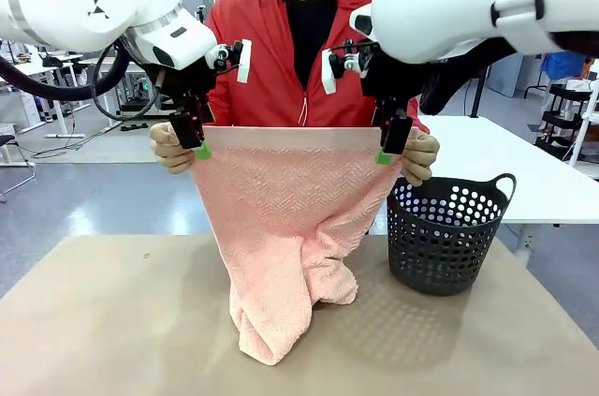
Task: Fold the towel.
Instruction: Grab the top end of the 100 cm Hotel Towel extended by the human, then release the end of the 100 cm Hotel Towel you were holding and grab the top end of the folded side.
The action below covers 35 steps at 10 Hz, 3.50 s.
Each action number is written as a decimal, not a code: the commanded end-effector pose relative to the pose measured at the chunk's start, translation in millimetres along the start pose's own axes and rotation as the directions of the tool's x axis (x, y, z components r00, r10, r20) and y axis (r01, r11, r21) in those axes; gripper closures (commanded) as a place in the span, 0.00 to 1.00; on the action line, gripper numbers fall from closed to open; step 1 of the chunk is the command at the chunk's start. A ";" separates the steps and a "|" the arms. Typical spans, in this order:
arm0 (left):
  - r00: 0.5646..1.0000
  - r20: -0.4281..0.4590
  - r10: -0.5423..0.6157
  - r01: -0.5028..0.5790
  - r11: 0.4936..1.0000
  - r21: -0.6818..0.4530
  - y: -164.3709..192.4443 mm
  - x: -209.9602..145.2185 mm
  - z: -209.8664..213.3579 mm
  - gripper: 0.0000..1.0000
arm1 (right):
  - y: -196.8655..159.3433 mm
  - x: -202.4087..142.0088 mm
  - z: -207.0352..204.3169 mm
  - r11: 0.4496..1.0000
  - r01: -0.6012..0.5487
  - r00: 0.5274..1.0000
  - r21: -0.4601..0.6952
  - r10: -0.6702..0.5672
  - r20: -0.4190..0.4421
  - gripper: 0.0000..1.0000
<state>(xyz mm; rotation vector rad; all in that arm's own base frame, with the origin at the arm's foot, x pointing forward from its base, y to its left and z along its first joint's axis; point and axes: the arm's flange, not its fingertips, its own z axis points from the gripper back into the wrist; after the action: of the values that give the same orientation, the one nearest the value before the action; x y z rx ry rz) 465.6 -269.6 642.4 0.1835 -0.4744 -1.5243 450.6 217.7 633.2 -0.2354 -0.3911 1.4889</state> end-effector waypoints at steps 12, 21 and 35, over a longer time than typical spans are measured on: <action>1.000 0.017 0.010 -0.009 0.999 -0.044 7.1 -12.2 -7.4 1.00 | -14.6 -1.9 -10.9 0.998 0.048 0.999 0.033 -0.049 0.008 1.00; 1.000 0.001 0.025 -0.025 0.999 -0.029 7.3 -7.1 -14.0 1.00 | -11.2 -2.5 -13.2 0.999 0.027 1.000 0.029 -0.027 0.002 1.00; 1.000 0.001 0.025 -0.025 0.999 -0.029 7.3 -7.1 -14.0 1.00 | -11.2 -2.5 -13.2 0.999 0.027 1.000 0.029 -0.027 0.002 1.00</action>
<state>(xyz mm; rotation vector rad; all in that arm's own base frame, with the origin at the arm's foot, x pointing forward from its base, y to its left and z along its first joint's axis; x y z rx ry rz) 478.1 -265.5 629.7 0.1467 -0.4533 -1.5185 466.6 216.6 624.7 -0.1922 -0.3769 1.4629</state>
